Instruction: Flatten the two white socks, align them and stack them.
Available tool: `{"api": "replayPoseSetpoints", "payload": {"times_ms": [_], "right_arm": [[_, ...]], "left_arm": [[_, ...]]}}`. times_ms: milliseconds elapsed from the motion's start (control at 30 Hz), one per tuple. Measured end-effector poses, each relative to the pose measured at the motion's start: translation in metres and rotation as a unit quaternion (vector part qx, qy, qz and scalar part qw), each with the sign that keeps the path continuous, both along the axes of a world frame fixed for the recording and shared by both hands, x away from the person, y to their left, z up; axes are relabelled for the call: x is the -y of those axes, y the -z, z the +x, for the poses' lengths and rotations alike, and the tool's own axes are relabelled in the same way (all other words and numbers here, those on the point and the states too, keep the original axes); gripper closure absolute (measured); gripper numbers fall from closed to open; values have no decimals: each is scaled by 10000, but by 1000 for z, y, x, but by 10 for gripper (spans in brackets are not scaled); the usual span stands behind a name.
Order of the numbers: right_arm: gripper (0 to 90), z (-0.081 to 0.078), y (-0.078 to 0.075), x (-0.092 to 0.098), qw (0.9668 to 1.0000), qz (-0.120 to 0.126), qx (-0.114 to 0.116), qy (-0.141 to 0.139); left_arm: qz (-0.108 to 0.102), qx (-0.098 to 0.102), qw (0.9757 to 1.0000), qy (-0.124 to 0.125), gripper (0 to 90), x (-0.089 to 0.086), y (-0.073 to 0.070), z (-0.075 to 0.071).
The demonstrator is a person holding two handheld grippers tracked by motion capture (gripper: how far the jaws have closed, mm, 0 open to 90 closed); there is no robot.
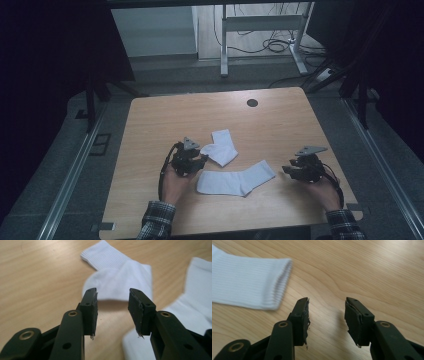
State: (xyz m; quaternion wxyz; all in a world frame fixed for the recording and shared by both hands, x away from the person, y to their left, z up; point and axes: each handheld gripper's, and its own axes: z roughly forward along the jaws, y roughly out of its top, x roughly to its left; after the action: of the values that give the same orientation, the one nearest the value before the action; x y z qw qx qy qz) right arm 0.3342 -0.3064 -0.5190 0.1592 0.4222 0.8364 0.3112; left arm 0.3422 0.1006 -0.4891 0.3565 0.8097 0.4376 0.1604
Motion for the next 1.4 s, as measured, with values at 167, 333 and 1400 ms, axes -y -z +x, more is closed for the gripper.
{"api": "replayPoseSetpoints", "payload": {"times_ms": [167,333,1400], "right_arm": [[496,2,5,9,9999,-46,-19,105],[470,3,9,13,9999,27,4,113],[406,2,13,11,9997,176,138,111]], "left_arm": [[122,65,9998,-146,605,8,5,23],[217,-1,9993,-290,588,11,17,40],[-780,-122,9958,468,853,57,1,42]]}}
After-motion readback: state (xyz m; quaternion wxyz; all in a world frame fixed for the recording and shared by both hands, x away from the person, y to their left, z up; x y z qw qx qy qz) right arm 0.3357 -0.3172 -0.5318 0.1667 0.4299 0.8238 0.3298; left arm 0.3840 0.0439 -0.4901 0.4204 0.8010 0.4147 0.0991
